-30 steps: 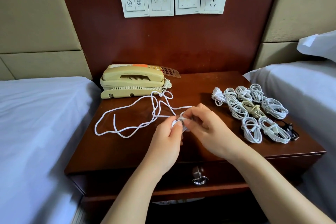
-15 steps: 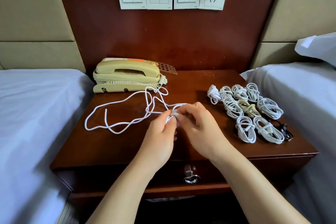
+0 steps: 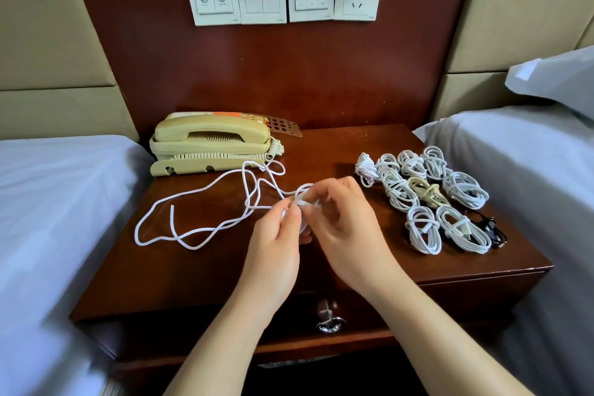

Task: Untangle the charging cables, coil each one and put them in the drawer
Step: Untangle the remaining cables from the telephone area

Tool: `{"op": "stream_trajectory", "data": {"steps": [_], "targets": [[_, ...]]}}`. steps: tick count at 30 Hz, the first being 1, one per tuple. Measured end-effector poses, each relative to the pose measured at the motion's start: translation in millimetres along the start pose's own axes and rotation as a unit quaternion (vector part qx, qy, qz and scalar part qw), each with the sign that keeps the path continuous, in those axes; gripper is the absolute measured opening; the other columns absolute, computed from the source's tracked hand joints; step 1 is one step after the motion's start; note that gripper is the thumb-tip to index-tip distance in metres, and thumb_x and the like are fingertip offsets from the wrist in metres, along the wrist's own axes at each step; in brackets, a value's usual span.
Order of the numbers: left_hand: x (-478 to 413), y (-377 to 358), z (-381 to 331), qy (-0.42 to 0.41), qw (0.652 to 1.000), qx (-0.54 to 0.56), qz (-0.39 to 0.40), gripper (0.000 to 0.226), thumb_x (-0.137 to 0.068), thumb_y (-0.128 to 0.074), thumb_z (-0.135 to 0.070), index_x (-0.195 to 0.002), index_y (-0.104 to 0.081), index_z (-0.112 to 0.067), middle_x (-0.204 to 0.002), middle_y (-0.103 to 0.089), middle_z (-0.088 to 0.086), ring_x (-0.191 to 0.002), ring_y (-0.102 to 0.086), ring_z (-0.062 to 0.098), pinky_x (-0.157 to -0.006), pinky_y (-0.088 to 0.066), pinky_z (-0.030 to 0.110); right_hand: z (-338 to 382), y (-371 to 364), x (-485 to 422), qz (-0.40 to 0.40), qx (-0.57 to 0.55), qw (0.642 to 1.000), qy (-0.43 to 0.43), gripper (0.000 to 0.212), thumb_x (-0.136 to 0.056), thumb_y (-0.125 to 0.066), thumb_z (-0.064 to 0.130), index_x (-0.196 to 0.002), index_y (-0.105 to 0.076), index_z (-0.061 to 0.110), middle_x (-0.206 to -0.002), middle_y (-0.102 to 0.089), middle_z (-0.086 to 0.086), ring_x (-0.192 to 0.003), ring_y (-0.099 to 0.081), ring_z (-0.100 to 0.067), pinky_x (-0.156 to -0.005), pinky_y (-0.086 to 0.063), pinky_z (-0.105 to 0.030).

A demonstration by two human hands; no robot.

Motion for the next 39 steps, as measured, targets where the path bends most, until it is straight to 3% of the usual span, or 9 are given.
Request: {"op": "stream_trajectory", "data": {"steps": [8,11,14,18,26,29,32,36,39], "targets": [[9,-2,-23,-0.077,0.989,-0.123,0.042,0.048,-0.096,-0.046,-0.022,-0.086,-0.054,-0.068,-0.087,-0.053,-0.004,-0.079,-0.045,0.010,-0.072,-0.037,0.024,8,11,6,-0.013,-0.017,0.999,0.041,0.025,-0.088,-0.061,0.002,-0.088,-0.058,0.027,-0.086,-0.048,0.015,-0.078,-0.051,0.004,-0.067,-0.038,-0.006],[9,-1,-19,-0.073,0.984,-0.156,0.041,0.038,-0.097,-0.045,-0.019,-0.102,-0.056,-0.055,-0.093,-0.067,0.002,-0.081,-0.053,0.008,-0.077,-0.043,0.025,7,7,6,0.008,-0.011,0.999,0.039,0.035,-0.088,-0.061,0.002,-0.083,-0.052,0.036,-0.087,-0.049,0.013,-0.079,-0.051,-0.002,-0.066,-0.039,-0.009],[7,1,-8,-0.055,0.981,-0.184,0.032,0.036,-0.098,-0.045,-0.022,-0.131,-0.052,-0.032,-0.116,-0.064,-0.011,-0.104,-0.058,-0.004,-0.095,-0.046,0.021,4,3,6,0.023,0.025,0.999,0.031,0.040,-0.089,-0.059,0.004,-0.080,-0.047,0.041,-0.087,-0.048,0.011,-0.079,-0.049,-0.006,-0.066,-0.039,-0.011],[11,4,-13,-0.056,0.980,-0.192,0.003,0.035,-0.098,-0.044,-0.014,-0.128,-0.054,-0.029,-0.100,-0.060,-0.023,-0.092,-0.053,-0.020,-0.074,-0.038,-0.002,4,-6,6,0.058,0.047,0.997,0.012,0.027,-0.092,-0.055,0.005,-0.087,-0.050,0.031,-0.088,-0.044,0.013,-0.080,-0.046,0.004,-0.068,-0.037,-0.008],[15,17,-31,-0.095,0.971,-0.218,-0.016,0.045,-0.097,-0.044,-0.014,-0.140,-0.041,-0.026,-0.110,-0.041,-0.032,-0.092,-0.036,-0.034,-0.079,-0.021,-0.012,23,-6,7,0.054,-0.030,0.997,0.052,0.021,-0.092,-0.055,0.018,-0.081,-0.054,0.036,-0.077,-0.042,0.012,-0.074,-0.045,0.000,-0.066,-0.035,-0.009],[10,18,-23,-0.063,0.986,-0.154,0.013,0.042,-0.097,-0.043,-0.020,-0.137,-0.042,-0.034,-0.120,-0.049,-0.031,-0.104,-0.041,-0.028,-0.090,-0.028,-0.005,14,-11,2,0.080,-0.043,0.995,0.034,0.023,-0.093,-0.055,0.013,-0.081,-0.056,0.032,-0.077,-0.043,0.011,-0.072,-0.044,-0.001,-0.065,-0.035,-0.011],[7,16,-24,-0.040,0.997,-0.053,0.032,0.031,-0.099,-0.042,-0.018,-0.100,-0.059,-0.044,-0.100,-0.062,-0.040,-0.106,-0.052,-0.019,-0.091,-0.039,0.006,10,-12,-2,0.060,-0.055,0.996,0.032,0.012,-0.089,-0.056,0.021,-0.081,-0.059,0.029,-0.078,-0.047,0.010,-0.072,-0.047,-0.004,-0.065,-0.037,-0.011],[0,16,-12,-0.007,0.996,0.082,0.018,0.029,-0.096,-0.043,-0.021,-0.099,-0.072,-0.022,-0.103,-0.072,-0.002,-0.105,-0.065,0.012,-0.095,-0.049,0.031,13,-7,-5,0.005,-0.036,0.998,0.057,0.012,-0.086,-0.058,0.019,-0.085,-0.056,0.030,-0.082,-0.048,0.015,-0.076,-0.053,-0.007,-0.066,-0.043,-0.013],[-1,15,-7,0.012,0.995,0.096,0.018,0.031,-0.100,-0.038,-0.014,-0.101,-0.069,-0.015,-0.102,-0.072,0.004,-0.103,-0.066,0.015,-0.098,-0.048,0.037,16,-8,-5,0.032,-0.007,0.997,0.070,0.026,-0.090,-0.060,0.008,-0.085,-0.053,0.033,-0.087,-0.046,0.014,-0.083,-0.052,-0.004,-0.069,-0.042,-0.011]]}}
Point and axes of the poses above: each hand's wrist, its own x-axis away from the middle knuckle, its own y-axis out of the back of the hand, z = x × y, the point moved 10 cm from there along -x, towards the middle knuckle
